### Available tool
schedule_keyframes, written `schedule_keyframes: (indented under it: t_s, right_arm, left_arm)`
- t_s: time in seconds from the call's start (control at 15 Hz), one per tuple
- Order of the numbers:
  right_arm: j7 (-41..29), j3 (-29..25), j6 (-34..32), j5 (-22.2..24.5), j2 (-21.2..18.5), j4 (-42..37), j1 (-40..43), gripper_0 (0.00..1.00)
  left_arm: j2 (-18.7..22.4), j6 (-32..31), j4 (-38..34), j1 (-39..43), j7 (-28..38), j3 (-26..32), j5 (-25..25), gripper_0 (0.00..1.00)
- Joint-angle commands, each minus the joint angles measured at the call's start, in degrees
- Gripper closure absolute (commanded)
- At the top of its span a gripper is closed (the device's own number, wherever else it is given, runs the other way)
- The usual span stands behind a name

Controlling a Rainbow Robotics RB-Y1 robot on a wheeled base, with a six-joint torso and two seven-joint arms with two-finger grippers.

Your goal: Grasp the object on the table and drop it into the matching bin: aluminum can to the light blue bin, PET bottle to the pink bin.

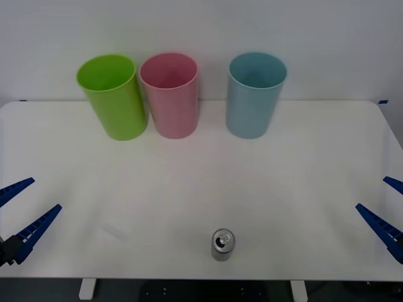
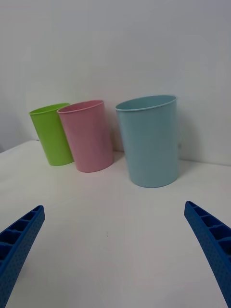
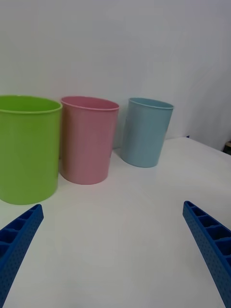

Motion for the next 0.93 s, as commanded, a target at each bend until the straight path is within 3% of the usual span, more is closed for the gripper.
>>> schedule_keyframes:
  t_s: [0.07,0.27,0.93]
  right_arm:
    - [0.00,0.00,0.00,0.00,0.00,0.00,0.00,0.00]
    - [-0.09,1.00,-0.31,-1.04,1.91,0.61,0.92,0.00]
    - [1.49,5.13,-5.06,-1.56,-3.45,0.52,3.82,0.00]
  left_arm:
    - [0.00,0.00,0.00,0.00,0.00,0.00,0.00,0.00]
    - [0.00,0.00,0.00,0.00,0.00,0.00,0.00,0.00]
    - [0.00,0.00,0.00,0.00,0.00,0.00,0.00,0.00]
